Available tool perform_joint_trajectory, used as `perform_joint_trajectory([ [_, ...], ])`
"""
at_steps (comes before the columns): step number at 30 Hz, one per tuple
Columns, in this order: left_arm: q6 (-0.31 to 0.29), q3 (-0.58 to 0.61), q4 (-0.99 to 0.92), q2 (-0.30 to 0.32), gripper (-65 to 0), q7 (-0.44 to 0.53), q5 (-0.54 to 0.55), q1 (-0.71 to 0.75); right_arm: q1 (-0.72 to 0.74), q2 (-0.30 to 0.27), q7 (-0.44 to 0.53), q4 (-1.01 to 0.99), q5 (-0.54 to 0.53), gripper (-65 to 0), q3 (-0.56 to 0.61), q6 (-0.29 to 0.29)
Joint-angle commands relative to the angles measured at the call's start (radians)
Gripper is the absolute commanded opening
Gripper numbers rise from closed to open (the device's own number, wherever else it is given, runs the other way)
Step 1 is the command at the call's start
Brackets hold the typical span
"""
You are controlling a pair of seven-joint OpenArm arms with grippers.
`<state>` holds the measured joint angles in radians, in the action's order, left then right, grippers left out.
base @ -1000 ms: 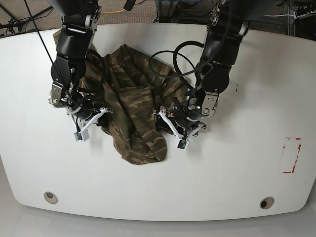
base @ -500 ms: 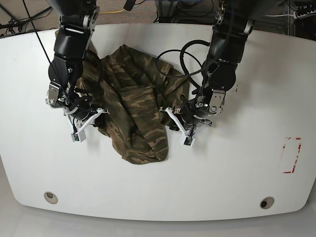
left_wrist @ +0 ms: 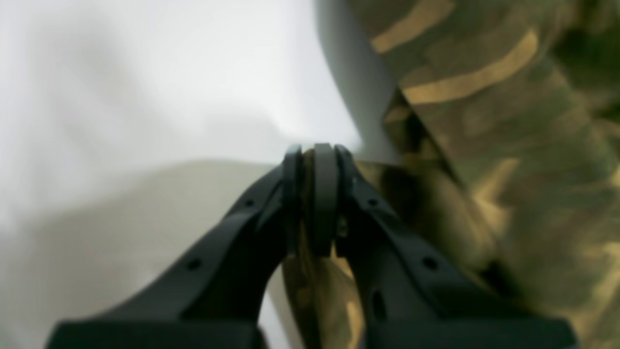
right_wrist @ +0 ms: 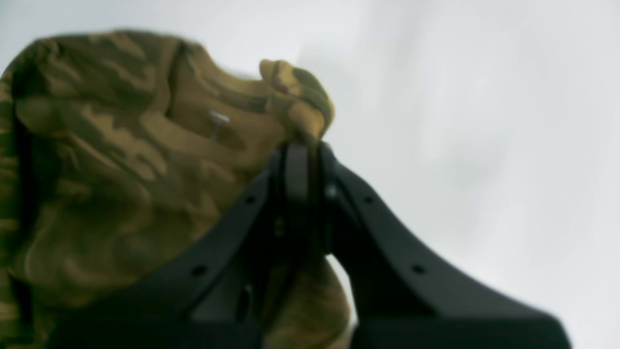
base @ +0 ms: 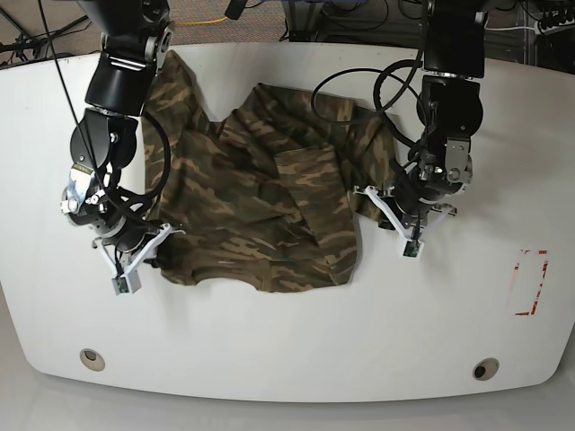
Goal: Fold the T-shirt properly
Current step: 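Lift the shirt with both grippers and stretch it apart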
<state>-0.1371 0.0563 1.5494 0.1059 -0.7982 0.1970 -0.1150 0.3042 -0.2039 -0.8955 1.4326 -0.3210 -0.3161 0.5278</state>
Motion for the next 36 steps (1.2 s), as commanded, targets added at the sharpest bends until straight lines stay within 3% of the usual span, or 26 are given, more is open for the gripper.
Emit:
perform_joint_trajectory([
  [1,-0.048,-0.056,0.061,0.033,-65.0,-0.04,0.003,-0.03,0.065,-0.036,0.025,0.021,-0.016,-65.0,-0.002,0.004],
  [4,-0.117,-0.146,0.073,0.038,-65.0,-0.096,0.003,-0.055,0.118,-0.052,0.025,-0.003,-0.017,-65.0,0.001,0.004],
  [12,-0.21,-0.315,0.181,0.065,-65.0,-0.292,0.0,-0.206,0.295,-0.102,0.023,-0.056,-0.027,-65.0,0.004,0.004],
  [19,-0.22,-0.349,0.205,0.117,-65.0,-0.384,0.002,-0.38,0.47,-0.128,-0.009,-0.094,-0.023,-65.0,0.065,0.005],
  [25,-0.22,-0.407,0.145,0.19,-65.0,-0.386,0.002,-0.492,0.573,-0.165,-0.009,-0.137,-0.027,-65.0,0.067,0.005],
  [31,-0.223,-0.448,0.093,0.229,-65.0,-0.384,0.003,-0.478,0.536,-0.196,-0.009,-0.135,-0.028,-65.0,0.054,0.005],
  [36,-0.281,-0.496,0.089,0.228,-65.0,-0.382,0.002,-0.378,0.424,-0.19,-0.009,-0.134,-0.028,-65.0,-0.044,0.007],
])
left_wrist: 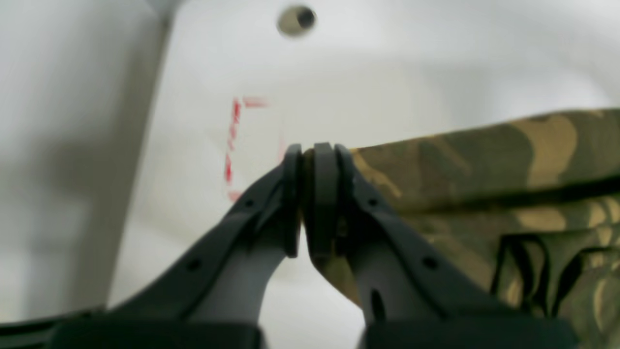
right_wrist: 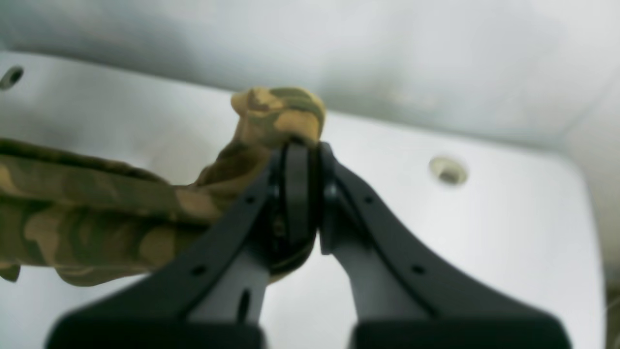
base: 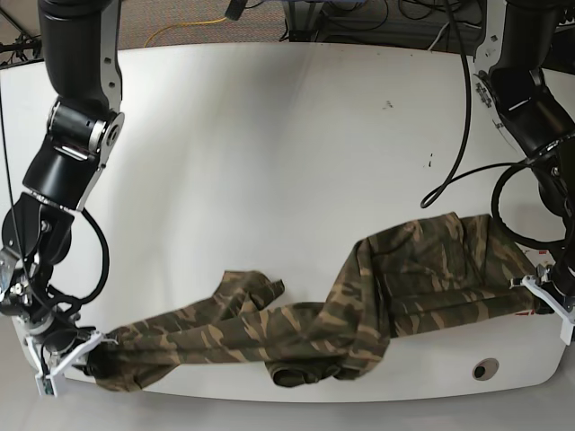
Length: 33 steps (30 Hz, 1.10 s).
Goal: Fold the T-shirt properly
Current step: 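Lift the shirt with both grippers and stretch it apart, then release with the right gripper and regrasp the shirt hem lower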
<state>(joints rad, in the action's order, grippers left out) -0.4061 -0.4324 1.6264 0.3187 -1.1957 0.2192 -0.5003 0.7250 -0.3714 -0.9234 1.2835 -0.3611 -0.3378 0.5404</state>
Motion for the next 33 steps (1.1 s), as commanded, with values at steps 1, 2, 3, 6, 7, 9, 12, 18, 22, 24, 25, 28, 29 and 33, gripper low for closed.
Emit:
perform_joint_trajectory([
  [1,-0.017,-0.007,0.013,0.013,-65.0,0.015,-0.02,0.045,-0.034,-0.022,0.019,0.015,0.012,-65.0,-0.034,-0.006],
  [2,-0.018,-0.007,0.013,0.013,-65.0,0.017,-0.02,0.075,-0.064,-0.019,0.019,0.015,0.012,-65.0,-0.043,-0.006],
  [3,-0.02,-0.009,0.013,0.013,-65.0,0.018,-0.02,0.099,-0.091,-0.013,0.019,0.017,0.01,-65.0,-0.057,-0.004],
  [6,-0.021,-0.01,0.013,0.013,-65.0,0.029,-0.02,0.193,-0.193,-0.002,0.019,0.017,-0.029,-65.0,-0.123,0.001],
  [7,-0.021,-0.01,0.013,0.013,-65.0,0.046,-0.019,0.231,-0.236,-0.002,0.019,0.018,-0.045,-65.0,-0.14,-0.001],
  [9,-0.021,-0.015,0.013,0.015,-65.0,0.078,-0.019,0.291,-0.299,-0.002,0.019,0.032,-0.071,-65.0,-0.162,-0.006],
  [12,-0.023,-0.047,0.008,0.017,-65.0,0.116,-0.019,0.378,-0.399,-0.002,0.019,0.06,-0.098,-65.0,-0.183,-0.006],
  [18,-0.058,-0.075,0.007,0.017,-65.0,0.124,-0.019,0.486,-0.555,0.002,0.019,0.08,-0.114,-65.0,-0.228,0.001],
  [22,-0.121,-0.124,0.007,0.017,-65.0,0.126,-0.024,0.529,-0.614,0.004,0.019,0.087,-0.114,-65.0,-0.257,0.001],
  [24,-0.136,-0.133,0.007,0.017,-65.0,0.126,-0.025,0.542,-0.641,-0.001,0.019,0.089,-0.114,-64.4,-0.257,0.002],
  [25,-0.141,-0.133,0.007,0.017,-65.0,0.126,-0.025,0.547,-0.651,-0.002,0.019,0.095,-0.114,-62.1,-0.257,0.002],
  [28,-0.141,-0.135,0.012,0.017,-65.0,0.126,-0.025,0.572,-0.683,-0.002,0.019,0.167,-0.114,-47.4,-0.257,0.002],
  [29,-0.141,-0.135,0.013,0.017,-65.0,0.126,-0.024,0.576,-0.697,-0.001,0.019,0.201,-0.114,-41.2,-0.257,0.002],
  [33,-0.141,-0.135,0.013,0.013,-65.0,0.126,-0.024,0.579,-0.726,0.01,0.017,0.335,-0.115,-17.9,-0.252,0.002],
])
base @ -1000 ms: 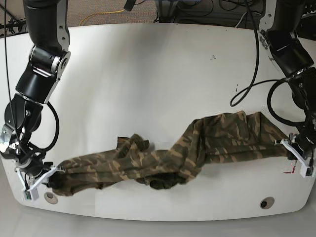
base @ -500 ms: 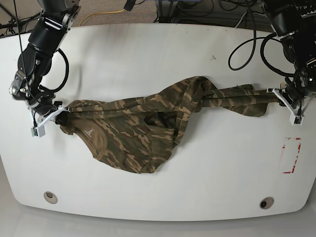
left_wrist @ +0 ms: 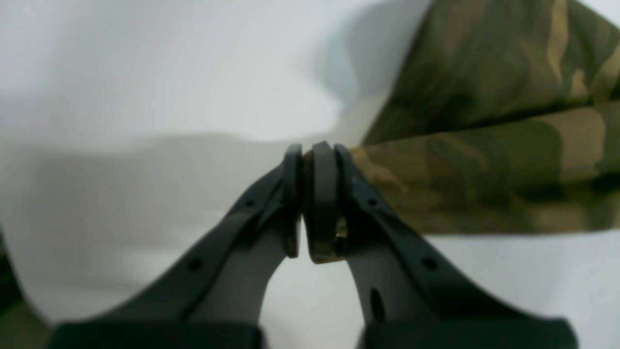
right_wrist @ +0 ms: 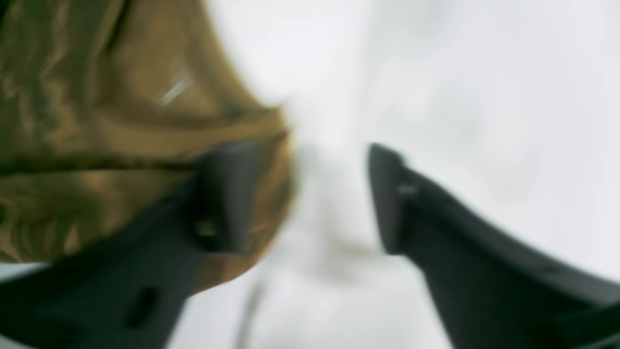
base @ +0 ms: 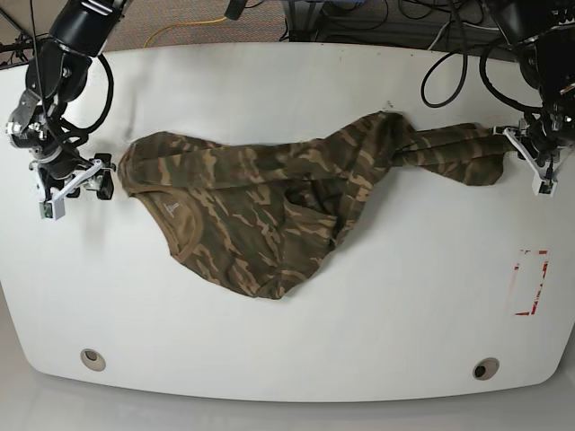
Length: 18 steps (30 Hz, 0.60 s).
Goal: Fold the T-shirt properly
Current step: 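Release with the right gripper and regrasp the shirt hem lower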
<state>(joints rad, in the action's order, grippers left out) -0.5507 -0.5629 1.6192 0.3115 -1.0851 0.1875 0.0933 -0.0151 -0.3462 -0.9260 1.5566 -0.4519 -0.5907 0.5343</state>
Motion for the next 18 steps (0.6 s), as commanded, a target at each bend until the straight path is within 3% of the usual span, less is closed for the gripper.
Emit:
perform_joint_trajectory([
  [1,0.004,-0.003,0.02,0.019,-65.0,0.015,0.008,-0.011,0.014,-0.001,0.014,0.087,-0.025,-15.4,0.002,0.008],
  [6,0.004,-0.003,0.02,0.018,-65.0,0.015,0.008,-0.01,0.096,0.016,-0.049,0.095,-0.015,-17.9,0.01,0.01],
  [10,0.004,-0.003,0.02,0.018,-65.0,0.015,0.008,-0.01,0.185,0.011,-0.054,0.02,-0.014,-18.5,0.11,0.008],
  [18,0.004,-0.001,0.017,0.018,-65.0,0.013,0.008,-0.01,0.409,0.014,0.034,-0.296,-0.012,-18.5,0.317,0.0],
])
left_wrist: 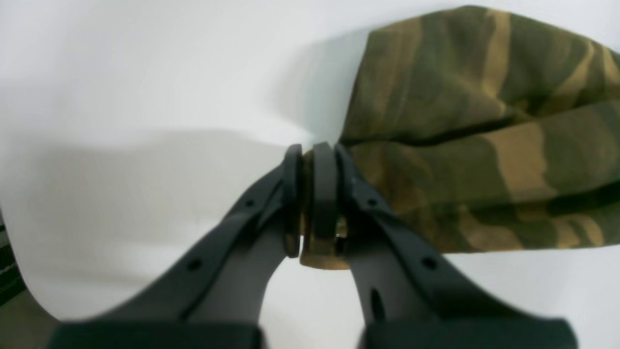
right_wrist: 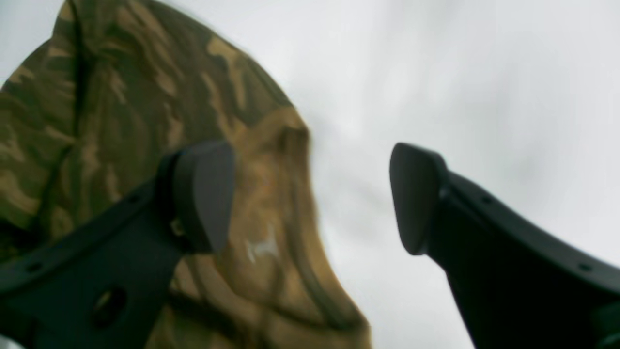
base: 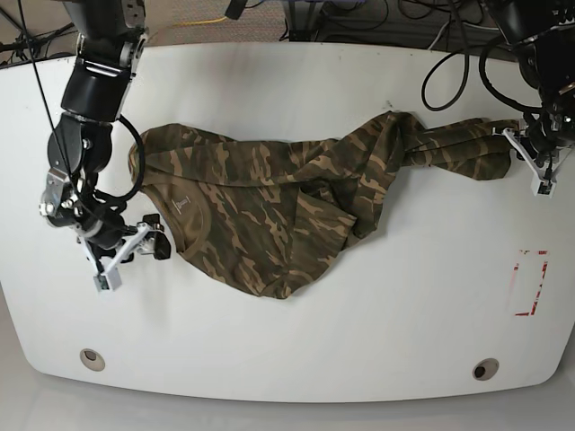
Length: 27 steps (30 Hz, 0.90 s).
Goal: Fold the T-shirt properly
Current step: 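Release with the right gripper and regrasp the shirt hem lower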
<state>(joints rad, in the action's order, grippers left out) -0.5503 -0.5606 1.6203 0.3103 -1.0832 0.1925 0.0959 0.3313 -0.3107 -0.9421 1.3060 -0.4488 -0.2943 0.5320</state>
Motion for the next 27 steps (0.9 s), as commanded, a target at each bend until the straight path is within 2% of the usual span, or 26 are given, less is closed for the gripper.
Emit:
perform_joint_trajectory([
  [1,0.003,-0.003,0.016,0.019,-65.0,0.011,0.003,-0.012,0.094,-0.021,0.082,-0.105,-0.015,-18.5,0.051,0.003],
  [10,0.003,-0.003,0.019,0.019,-65.0,0.011,0.003,-0.012,0.28,-0.025,0.351,-0.529,0.015,-18.5,0.284,0.001],
  [15,0.003,-0.003,0.019,0.019,-65.0,0.011,0.003,-0.012,0.292,-0.014,0.479,-0.658,0.106,-18.5,0.315,0.001],
  [19,0.003,-0.003,0.019,0.019,-65.0,0.011,0.003,-0.012,0.286,0.014,0.483,-0.67,0.141,-18.5,0.312,0.007],
  [22,0.003,-0.002,0.019,0.017,-65.0,0.011,0.005,-0.012,0.276,0.043,0.441,-0.667,0.138,-18.5,0.317,0.01],
  [27,0.003,-0.002,0.018,0.017,-65.0,0.011,0.005,-0.015,0.226,0.097,0.406,-0.566,0.14,-20.6,0.31,0.001],
])
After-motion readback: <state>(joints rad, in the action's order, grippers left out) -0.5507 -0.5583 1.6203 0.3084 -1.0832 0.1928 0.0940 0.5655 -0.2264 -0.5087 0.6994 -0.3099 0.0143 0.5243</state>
